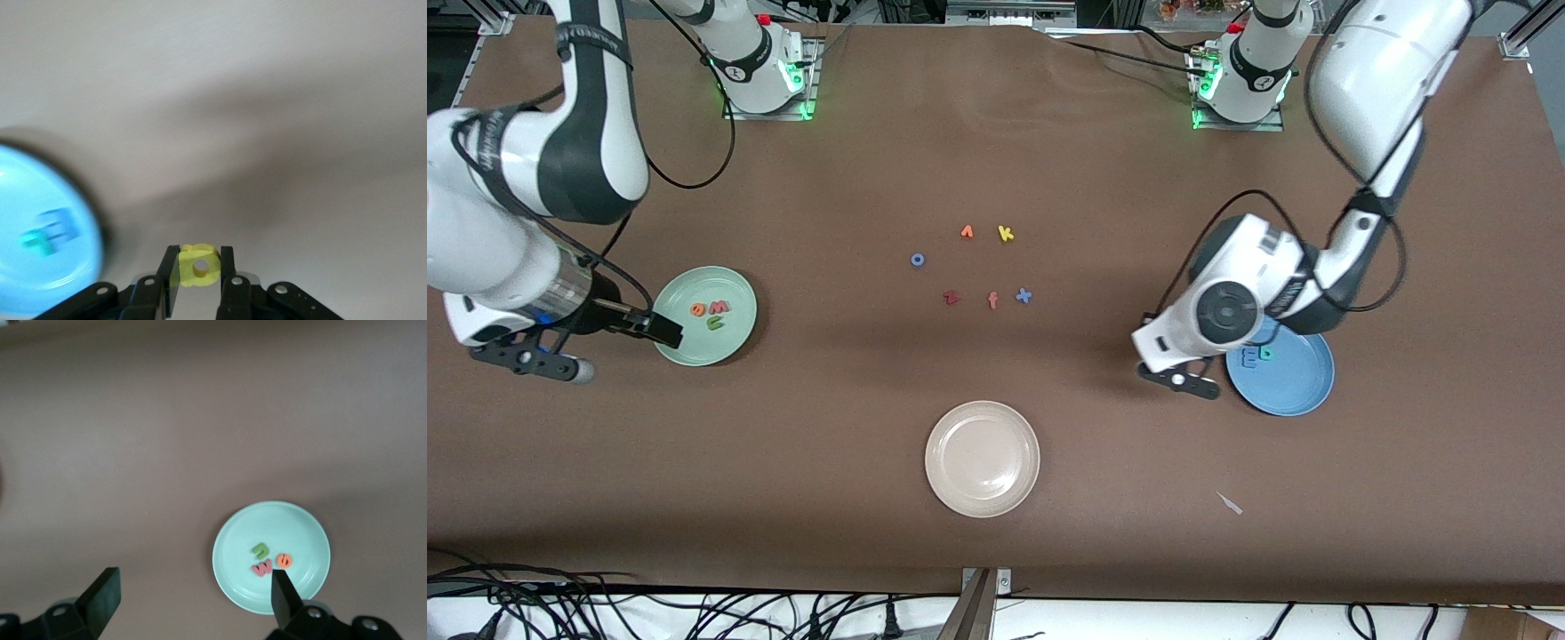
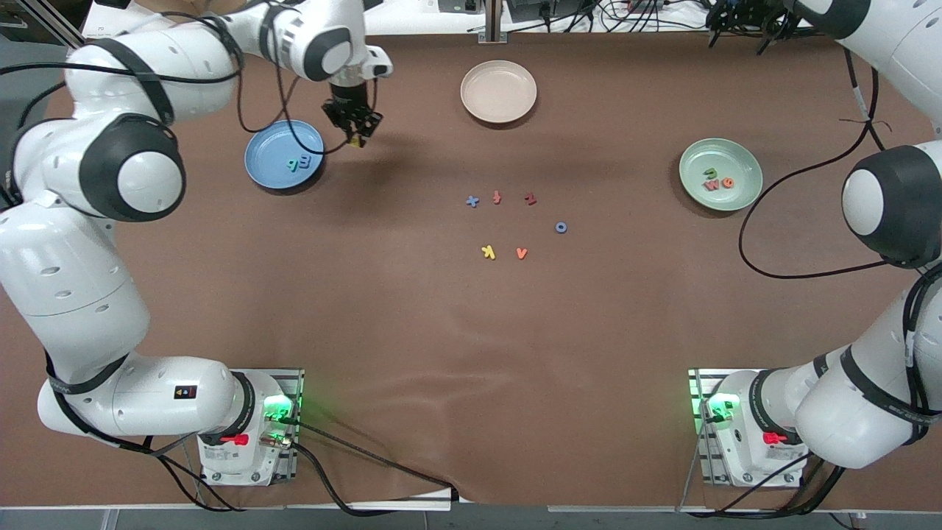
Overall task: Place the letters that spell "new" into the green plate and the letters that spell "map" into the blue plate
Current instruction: 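Place the yellow d on the blue plate while the right gripper withdraws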
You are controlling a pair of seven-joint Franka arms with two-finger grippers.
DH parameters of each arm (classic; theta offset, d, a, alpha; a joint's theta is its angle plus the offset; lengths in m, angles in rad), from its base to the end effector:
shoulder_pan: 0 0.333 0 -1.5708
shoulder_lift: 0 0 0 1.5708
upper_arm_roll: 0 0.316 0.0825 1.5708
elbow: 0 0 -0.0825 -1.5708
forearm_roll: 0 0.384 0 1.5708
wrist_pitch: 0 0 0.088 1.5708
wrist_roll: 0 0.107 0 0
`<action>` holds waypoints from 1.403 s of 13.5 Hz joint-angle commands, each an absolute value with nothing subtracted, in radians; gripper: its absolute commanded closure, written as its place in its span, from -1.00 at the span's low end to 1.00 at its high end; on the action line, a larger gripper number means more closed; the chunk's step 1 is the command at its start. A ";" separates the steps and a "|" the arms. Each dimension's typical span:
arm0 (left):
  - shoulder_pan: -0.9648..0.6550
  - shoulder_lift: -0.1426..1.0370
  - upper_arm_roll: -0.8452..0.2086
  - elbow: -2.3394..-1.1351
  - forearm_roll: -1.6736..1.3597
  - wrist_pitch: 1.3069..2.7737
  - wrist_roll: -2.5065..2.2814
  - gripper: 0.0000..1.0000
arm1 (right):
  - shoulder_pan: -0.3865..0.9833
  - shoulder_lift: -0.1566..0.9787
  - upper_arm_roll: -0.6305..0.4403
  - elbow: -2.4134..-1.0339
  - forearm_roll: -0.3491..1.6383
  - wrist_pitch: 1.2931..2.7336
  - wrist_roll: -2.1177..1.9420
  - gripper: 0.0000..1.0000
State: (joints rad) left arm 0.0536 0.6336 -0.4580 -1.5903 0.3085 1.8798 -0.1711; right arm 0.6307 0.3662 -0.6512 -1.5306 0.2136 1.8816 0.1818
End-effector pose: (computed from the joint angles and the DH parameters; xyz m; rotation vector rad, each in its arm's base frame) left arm 0.6291 -0.2039 0.2730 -2.9950 0.4947 0.3925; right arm 0.6570 0.0584 0.4862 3.1131 -0.3483 0.0969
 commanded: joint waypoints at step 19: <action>0.225 0.554 -0.419 -1.397 0.369 1.566 0.120 -1.00 | -0.002 -0.037 -0.014 -1.749 0.083 1.718 0.115 -1.00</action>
